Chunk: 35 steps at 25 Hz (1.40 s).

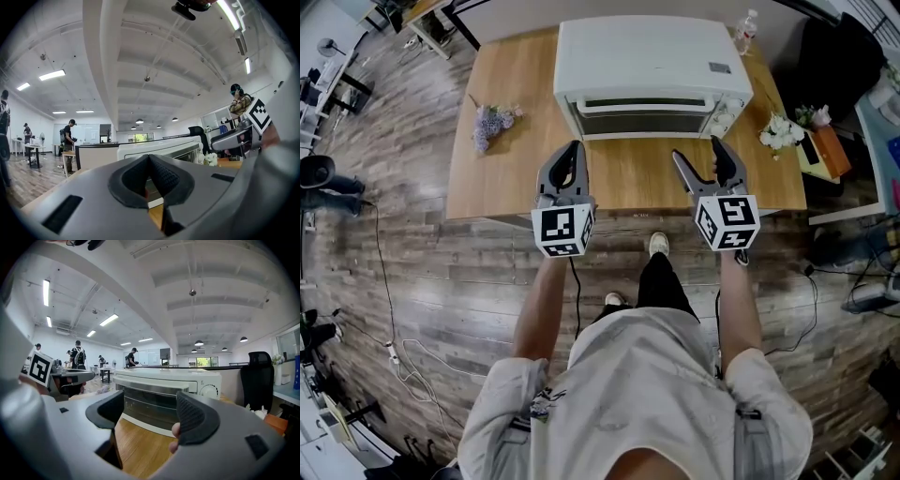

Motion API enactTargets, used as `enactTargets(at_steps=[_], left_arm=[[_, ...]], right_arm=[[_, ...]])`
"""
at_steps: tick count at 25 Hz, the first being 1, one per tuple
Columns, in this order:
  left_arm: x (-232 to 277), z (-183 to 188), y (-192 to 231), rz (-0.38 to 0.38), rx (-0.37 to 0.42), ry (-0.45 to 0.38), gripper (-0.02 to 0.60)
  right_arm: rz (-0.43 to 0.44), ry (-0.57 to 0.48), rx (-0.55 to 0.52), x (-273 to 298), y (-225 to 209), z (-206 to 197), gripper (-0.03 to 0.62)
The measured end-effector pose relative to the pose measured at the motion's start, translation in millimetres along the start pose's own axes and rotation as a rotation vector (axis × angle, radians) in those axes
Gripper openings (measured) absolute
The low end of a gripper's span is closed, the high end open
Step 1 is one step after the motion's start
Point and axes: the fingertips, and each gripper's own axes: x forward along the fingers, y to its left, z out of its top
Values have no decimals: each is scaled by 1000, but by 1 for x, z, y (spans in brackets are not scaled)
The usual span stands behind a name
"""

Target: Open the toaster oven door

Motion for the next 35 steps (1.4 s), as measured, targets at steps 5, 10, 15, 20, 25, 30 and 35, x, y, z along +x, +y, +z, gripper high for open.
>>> enactTargets(at_steps=[5, 10, 15, 20, 25, 30, 35], left_arm=[[11, -6, 0, -4, 11, 18, 14], [22, -5, -3, -3, 26, 24, 14], [26, -5, 1, 18, 30, 36, 14], [29, -8, 3, 36, 16, 36, 14], [32, -12, 3, 42, 3, 43, 14], [33, -19, 2, 43, -11, 51, 14], [30, -21, 4, 47, -15, 56, 14]], right_arm=[[8, 25, -29, 14, -8, -4, 362], [38, 40, -129, 27, -11, 3, 362], [108, 81, -254, 43, -2, 10, 362], [177, 161, -448, 56, 7, 9, 360], [223, 240, -626, 67, 11, 2, 323], [241, 292, -782, 73, 8, 1, 281], [262, 360, -925, 80, 5, 0, 263]])
